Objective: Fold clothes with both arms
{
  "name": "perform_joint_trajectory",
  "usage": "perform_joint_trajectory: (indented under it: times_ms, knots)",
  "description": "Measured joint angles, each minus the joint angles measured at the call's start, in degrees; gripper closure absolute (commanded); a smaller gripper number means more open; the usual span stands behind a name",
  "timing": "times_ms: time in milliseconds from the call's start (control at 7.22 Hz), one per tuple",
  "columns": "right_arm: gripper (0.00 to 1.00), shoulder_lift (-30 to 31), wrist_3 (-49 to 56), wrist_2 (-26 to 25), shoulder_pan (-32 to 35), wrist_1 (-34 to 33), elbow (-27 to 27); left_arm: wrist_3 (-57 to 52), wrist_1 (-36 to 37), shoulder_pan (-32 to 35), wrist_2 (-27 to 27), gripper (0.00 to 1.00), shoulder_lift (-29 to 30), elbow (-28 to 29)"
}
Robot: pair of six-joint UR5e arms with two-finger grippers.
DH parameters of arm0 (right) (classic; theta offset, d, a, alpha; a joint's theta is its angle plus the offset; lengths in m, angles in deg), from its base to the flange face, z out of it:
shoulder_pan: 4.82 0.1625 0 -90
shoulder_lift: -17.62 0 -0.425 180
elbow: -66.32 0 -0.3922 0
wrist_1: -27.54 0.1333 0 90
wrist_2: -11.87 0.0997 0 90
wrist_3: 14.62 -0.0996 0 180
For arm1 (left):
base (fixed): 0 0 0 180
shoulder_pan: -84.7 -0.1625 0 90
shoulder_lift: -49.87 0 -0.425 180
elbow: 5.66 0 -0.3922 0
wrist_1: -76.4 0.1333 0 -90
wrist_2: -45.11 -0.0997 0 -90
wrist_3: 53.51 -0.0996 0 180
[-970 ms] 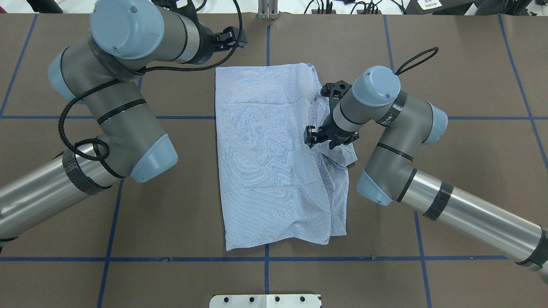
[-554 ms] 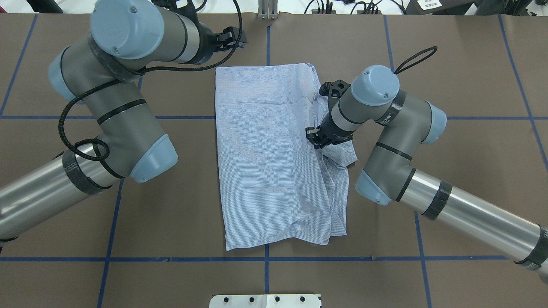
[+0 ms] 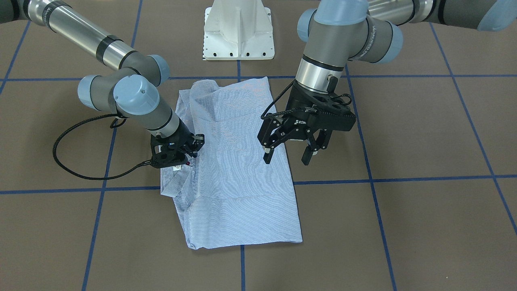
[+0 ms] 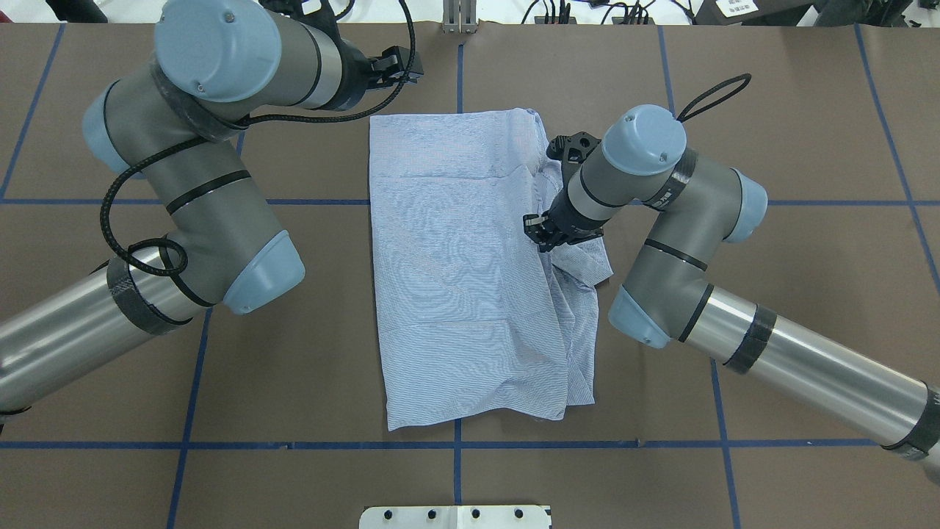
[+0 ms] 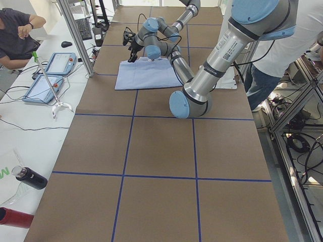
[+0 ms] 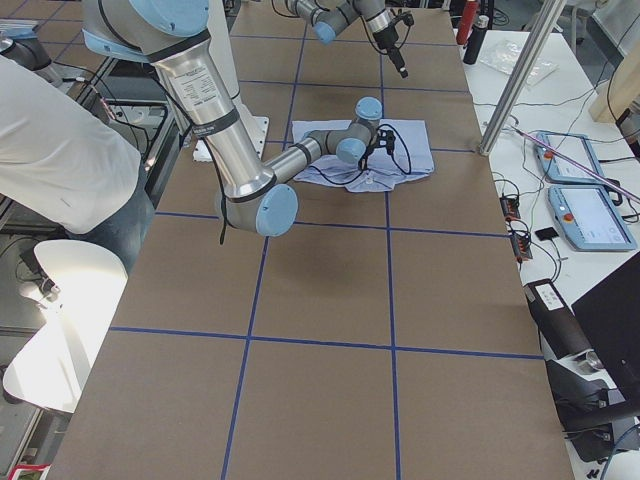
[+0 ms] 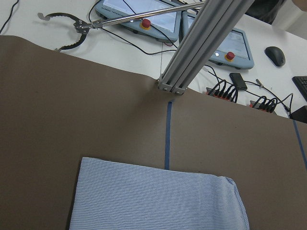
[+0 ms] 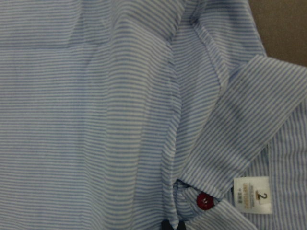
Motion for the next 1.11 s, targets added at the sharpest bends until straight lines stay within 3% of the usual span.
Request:
perform_joint_trajectory:
  times_ms: [1109]
  knots:
    - [1.00,2.6,0.8,3.0,3.9,-1.0,2.1,0.1,0.2,0.0,0.1,0.02,0.2,-0.1]
